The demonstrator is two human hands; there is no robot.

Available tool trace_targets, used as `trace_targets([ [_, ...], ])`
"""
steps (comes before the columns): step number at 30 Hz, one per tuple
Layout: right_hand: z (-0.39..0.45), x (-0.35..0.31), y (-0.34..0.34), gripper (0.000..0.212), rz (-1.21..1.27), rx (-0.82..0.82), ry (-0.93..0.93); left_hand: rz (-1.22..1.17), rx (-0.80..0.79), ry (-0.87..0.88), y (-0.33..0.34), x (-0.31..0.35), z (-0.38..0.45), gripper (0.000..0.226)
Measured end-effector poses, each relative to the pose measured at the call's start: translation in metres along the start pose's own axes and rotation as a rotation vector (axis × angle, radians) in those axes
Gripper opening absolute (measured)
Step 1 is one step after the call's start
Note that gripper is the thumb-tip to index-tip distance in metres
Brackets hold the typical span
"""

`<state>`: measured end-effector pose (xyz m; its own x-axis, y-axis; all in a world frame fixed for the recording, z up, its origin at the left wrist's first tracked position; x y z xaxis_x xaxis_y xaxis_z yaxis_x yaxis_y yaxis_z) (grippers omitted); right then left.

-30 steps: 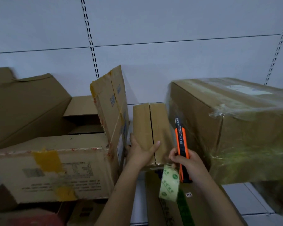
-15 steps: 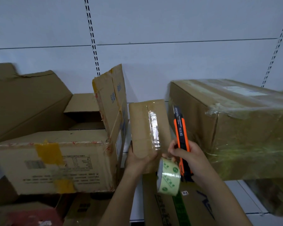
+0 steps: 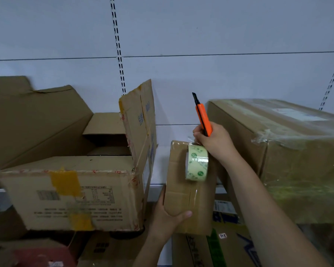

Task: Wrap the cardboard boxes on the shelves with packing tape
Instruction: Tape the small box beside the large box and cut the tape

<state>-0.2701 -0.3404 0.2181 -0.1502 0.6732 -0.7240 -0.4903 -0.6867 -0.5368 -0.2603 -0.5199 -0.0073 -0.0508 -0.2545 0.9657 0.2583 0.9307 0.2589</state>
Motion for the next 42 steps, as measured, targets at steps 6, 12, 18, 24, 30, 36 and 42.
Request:
trace_targets([
  [6, 0.020, 0.012, 0.003, 0.007, -0.101, -0.002, 0.103, -0.011, 0.001, 0.012, -0.001, 0.000, 0.003, 0.105],
  [12, 0.033, 0.008, 0.001, 0.010, -0.331, -0.051, 0.114, -0.010, 0.010, -0.003, 0.000, -0.001, 0.005, 0.108],
  [18, 0.041, 0.004, 0.004, 0.010, -0.412, -0.134, 0.114, -0.032, 0.024, -0.020, 0.000, -0.001, 0.006, 0.103],
  [24, 0.048, 0.008, 0.011, 0.010, -0.531, -0.262, 0.134, -0.025, 0.010, -0.010, 0.002, -0.001, 0.005, 0.097],
  [30, 0.055, 0.009, 0.018, 0.014, -0.607, -0.376, 0.206, -0.027, 0.030, -0.067, 0.004, -0.001, 0.003, 0.107],
  [36, 0.060, 0.020, 0.025, 0.017, -0.660, -0.409, 0.255, 0.179, 0.165, -0.125, 0.000, 0.015, -0.010, 0.146],
  [42, 0.062, 0.025, 0.022, 0.017, -0.687, -0.449, 0.231, 0.302, 0.221, -0.061, 0.002, 0.025, -0.019, 0.137],
])
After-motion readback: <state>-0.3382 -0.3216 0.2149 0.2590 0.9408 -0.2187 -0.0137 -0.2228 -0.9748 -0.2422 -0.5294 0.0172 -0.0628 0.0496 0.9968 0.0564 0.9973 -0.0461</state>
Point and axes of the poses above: each hand's wrist, its own z-axis towards the middle knuckle, its own y-axis out of the palm, x = y × z, the point moved 7 cm from there along z, towards the middle knuckle, and after that the axes turned 14 degrees about -z, right-handed, at the moved point
